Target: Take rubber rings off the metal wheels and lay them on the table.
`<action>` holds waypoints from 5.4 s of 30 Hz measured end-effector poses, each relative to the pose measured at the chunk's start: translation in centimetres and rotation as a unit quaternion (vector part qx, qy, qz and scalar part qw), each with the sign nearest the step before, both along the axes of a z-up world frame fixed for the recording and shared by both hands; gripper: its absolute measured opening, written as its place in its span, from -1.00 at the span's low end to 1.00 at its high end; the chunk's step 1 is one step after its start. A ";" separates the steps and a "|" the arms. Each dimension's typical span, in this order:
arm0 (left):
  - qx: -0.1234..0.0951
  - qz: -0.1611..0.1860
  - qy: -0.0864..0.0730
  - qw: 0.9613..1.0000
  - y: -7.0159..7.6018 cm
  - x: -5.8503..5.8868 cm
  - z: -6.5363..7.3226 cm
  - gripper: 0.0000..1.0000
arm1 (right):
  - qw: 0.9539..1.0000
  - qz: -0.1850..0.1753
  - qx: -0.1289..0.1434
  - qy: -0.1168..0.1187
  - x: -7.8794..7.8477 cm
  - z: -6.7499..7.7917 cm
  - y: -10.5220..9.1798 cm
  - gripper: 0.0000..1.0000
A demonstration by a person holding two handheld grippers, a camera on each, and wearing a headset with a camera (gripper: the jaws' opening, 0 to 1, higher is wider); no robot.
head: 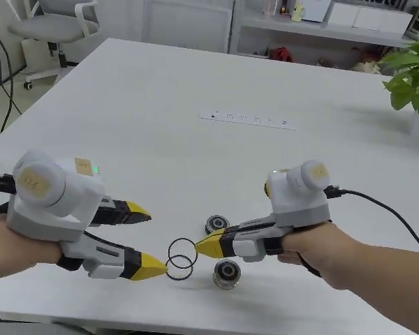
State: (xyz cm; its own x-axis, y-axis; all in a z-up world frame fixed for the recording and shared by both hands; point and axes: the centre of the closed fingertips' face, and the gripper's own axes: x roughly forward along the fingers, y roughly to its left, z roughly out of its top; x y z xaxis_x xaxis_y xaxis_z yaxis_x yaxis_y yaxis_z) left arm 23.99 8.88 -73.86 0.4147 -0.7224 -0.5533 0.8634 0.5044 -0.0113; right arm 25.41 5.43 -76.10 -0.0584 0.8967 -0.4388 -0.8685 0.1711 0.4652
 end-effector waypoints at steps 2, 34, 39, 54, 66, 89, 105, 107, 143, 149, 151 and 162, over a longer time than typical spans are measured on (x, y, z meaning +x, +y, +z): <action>0.001 0.002 0.001 1.000 0.2 -0.1 -0.1 0.11 | 1.000 0.002 -0.007 0.001 -0.1 -0.5 0.2 -1.00; 0.005 0.014 0.008 1.000 1.3 -0.7 -0.6 0.11 | 0.997 -0.029 -0.071 -0.003 0.6 -3.7 0.1 -1.00; 0.005 0.013 0.012 1.000 1.2 -0.8 -0.8 0.11 | 0.997 -0.032 -0.076 -0.003 0.7 -3.9 -0.1 -1.00; 0.003 0.018 0.018 1.000 1.2 -0.9 -1.0 0.10 | 0.996 -0.052 -0.073 -0.016 1.6 -3.8 -0.3 -0.90; 0.004 0.014 0.012 1.000 0.8 -0.2 -0.1 0.10 | 0.996 -0.072 -0.047 -0.030 2.9 -1.5 -1.2 -0.88; 0.000 -0.004 -0.015 1.000 -1.8 3.6 2.0 0.07 | 0.988 -0.127 -0.046 -0.077 6.6 1.1 -7.4 -0.83; 0.002 0.005 -0.010 1.000 -2.5 6.1 0.8 0.04 | 0.987 -0.118 -0.060 -0.094 7.2 -0.7 -6.8 -0.74; 0.002 0.004 -0.008 1.000 -2.7 6.3 0.5 0.03 | 0.987 -0.116 -0.061 -0.095 7.2 -0.9 -6.7 -0.73; 0.010 -0.021 0.012 1.000 -6.3 8.6 -3.0 -0.20 | 0.987 -0.088 -0.078 -0.110 8.2 -4.3 -5.8 -0.60; 0.012 -0.025 0.017 0.999 -6.8 8.8 -3.5 -0.27 | 0.987 -0.086 -0.075 -0.111 8.2 -4.5 -5.7 -0.60; 0.013 -0.027 0.017 0.999 -7.0 8.9 -3.7 -0.28 | 0.987 -0.088 -0.072 -0.111 8.3 -4.5 -5.7 -0.60; 0.020 -0.032 0.022 0.999 -7.7 9.4 -4.7 -0.40 | 0.988 -0.085 -0.066 -0.115 8.4 -4.6 -5.6 -0.66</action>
State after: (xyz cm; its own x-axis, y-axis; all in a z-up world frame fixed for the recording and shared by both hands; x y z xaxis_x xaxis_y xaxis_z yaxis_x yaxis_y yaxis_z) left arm 33.39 1.16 -78.53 0.3429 -0.7239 -0.5986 0.8931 0.4488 -0.0312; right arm 33.79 -0.15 -80.67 0.2019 0.8197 -0.5360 -0.9022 0.3686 0.2240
